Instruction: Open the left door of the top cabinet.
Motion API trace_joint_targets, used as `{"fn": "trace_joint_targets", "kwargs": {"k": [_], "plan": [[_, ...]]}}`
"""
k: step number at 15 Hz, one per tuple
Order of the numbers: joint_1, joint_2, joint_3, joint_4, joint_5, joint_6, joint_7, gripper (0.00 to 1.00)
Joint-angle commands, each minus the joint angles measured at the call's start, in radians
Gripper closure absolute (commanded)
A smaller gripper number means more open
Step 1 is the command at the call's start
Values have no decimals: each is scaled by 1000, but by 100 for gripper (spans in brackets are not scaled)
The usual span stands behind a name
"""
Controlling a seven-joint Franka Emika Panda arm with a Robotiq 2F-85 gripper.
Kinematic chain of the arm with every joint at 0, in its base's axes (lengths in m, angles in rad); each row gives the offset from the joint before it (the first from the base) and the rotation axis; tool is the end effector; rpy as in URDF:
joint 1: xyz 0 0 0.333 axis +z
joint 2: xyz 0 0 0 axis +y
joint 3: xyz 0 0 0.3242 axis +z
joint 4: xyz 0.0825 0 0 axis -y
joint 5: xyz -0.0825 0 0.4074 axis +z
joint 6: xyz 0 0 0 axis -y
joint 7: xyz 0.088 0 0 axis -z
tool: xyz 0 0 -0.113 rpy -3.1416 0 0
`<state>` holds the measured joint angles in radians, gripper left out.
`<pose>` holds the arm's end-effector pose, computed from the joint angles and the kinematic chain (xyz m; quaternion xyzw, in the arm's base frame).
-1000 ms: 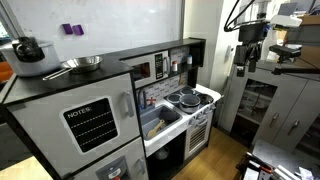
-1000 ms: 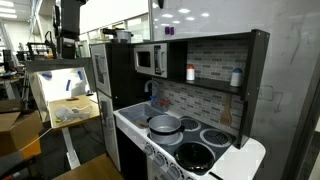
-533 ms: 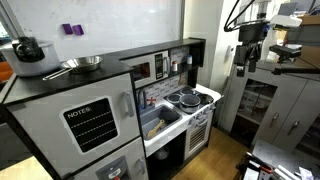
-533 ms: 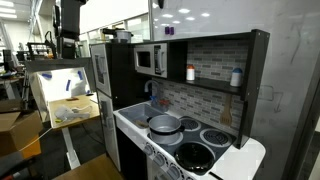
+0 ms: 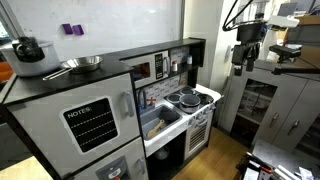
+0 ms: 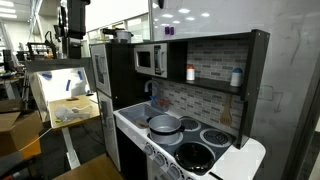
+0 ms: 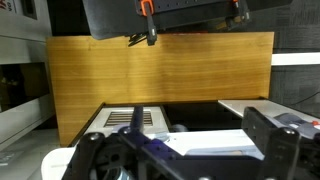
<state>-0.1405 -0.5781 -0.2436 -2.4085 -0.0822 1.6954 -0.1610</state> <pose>0.3486 -0.1572 0.4936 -0.9938 0.0790 0.0647 0.0432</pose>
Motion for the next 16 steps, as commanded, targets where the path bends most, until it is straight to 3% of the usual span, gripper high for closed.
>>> {"fn": "trace_joint_targets", "kwargs": {"k": [1,8,16], "plan": [[-11,65,-15,50,16,47,-24,0],[-27,200,-86,136,225,60,25,0],[-77,299,-116,181,445,54,116,0]]}}
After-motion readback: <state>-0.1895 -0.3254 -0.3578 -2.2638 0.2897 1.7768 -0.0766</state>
